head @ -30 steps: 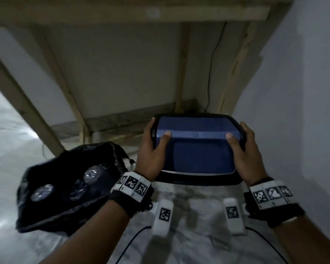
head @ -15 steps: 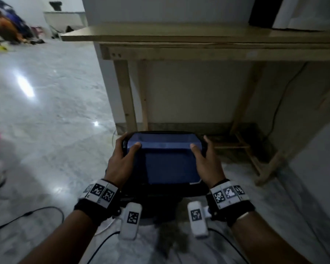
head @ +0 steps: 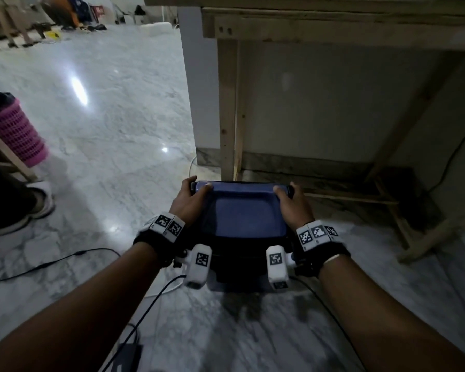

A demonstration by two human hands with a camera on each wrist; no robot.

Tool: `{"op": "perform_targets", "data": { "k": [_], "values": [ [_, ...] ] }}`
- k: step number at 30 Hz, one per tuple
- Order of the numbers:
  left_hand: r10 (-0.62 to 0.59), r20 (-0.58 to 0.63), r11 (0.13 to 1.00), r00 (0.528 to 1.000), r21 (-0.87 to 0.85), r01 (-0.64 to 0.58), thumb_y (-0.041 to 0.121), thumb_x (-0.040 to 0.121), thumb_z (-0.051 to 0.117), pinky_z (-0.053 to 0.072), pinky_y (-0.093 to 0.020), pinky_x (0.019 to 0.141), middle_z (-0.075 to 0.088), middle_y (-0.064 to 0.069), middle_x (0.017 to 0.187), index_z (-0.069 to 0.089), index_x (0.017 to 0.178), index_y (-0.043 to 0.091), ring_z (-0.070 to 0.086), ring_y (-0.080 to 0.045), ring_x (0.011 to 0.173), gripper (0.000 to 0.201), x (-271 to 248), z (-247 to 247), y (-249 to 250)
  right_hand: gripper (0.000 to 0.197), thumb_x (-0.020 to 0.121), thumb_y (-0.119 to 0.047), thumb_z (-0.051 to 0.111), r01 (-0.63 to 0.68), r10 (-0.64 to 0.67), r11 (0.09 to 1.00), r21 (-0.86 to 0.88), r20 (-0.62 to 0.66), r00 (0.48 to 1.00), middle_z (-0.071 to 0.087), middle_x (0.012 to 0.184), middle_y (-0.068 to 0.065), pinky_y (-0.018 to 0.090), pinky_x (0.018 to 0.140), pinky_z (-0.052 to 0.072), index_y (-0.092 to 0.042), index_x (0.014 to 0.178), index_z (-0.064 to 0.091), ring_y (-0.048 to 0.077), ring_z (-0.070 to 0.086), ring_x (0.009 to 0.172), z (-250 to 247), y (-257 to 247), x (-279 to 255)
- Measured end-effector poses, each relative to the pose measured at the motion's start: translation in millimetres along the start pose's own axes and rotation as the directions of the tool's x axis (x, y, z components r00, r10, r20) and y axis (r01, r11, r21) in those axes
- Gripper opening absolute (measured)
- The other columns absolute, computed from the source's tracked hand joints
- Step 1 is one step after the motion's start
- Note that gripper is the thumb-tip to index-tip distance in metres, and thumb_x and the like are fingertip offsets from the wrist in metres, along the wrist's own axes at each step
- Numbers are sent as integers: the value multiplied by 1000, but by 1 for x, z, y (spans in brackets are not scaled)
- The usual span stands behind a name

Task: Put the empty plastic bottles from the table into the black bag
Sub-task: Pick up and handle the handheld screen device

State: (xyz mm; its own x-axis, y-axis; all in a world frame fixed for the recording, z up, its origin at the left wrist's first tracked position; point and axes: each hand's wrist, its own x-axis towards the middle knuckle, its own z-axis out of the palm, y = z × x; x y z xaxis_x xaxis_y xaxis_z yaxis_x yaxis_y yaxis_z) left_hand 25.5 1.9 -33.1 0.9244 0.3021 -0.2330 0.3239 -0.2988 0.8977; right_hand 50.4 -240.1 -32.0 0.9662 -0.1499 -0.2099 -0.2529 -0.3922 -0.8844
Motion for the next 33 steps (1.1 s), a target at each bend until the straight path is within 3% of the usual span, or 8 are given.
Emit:
{"op": "perform_targets", "data": {
  "k": [9,16,21,25,29,33],
  "values": [
    [17,25,998,1000,64,-18,66,76,54,42,-48,113,51,-11,152,38,149,28,53,-33,134,83,8,6,1,70,93,-45,51,-14,14,1000,9,-37,999,38,155,13,33,107,33,-13,150,29,32,40,139,-1,-1,11],
    [106,18,984,994,144,-108,62,92,52,43,-48,112,48,-9,155,35,150,32,52,-31,136,67,1,5,-11,69,91,-52,50,-1,3,999,44,-49,999,40,155,7,38,110,35,-24,150,28,31,42,138,-1,14,3],
    [119,31,978,992,168,-122,68,88,48,43,-50,112,47,-8,156,34,149,36,51,-31,137,70,0,2,-14,69,90,-56,48,0,1,999,36,-19,1000,39,155,7,42,111,36,-29,150,26,32,43,138,-3,15,2],
    [116,54,982,992,144,-122,78,75,46,40,-49,115,44,-5,158,31,148,42,49,-28,140,83,-4,-1,-17,69,90,-57,47,24,-24,1000,6,-12,1000,39,155,6,38,109,34,-30,150,26,31,42,139,-4,19,2],
    [171,67,976,983,123,-179,62,90,53,38,-46,116,43,-2,159,30,151,39,47,-24,142,69,-5,-3,-25,70,90,-60,45,42,-42,999,-25,3,999,40,155,5,38,109,35,-32,151,25,31,42,139,-6,24,2],
    [178,94,974,980,123,-188,63,90,51,37,-47,117,39,-1,162,25,153,37,44,-23,144,73,0,-3,-28,73,88,-63,45,47,-46,998,-38,13,999,39,156,3,38,110,33,-31,151,26,30,40,140,-6,25,6]
  ]
}}
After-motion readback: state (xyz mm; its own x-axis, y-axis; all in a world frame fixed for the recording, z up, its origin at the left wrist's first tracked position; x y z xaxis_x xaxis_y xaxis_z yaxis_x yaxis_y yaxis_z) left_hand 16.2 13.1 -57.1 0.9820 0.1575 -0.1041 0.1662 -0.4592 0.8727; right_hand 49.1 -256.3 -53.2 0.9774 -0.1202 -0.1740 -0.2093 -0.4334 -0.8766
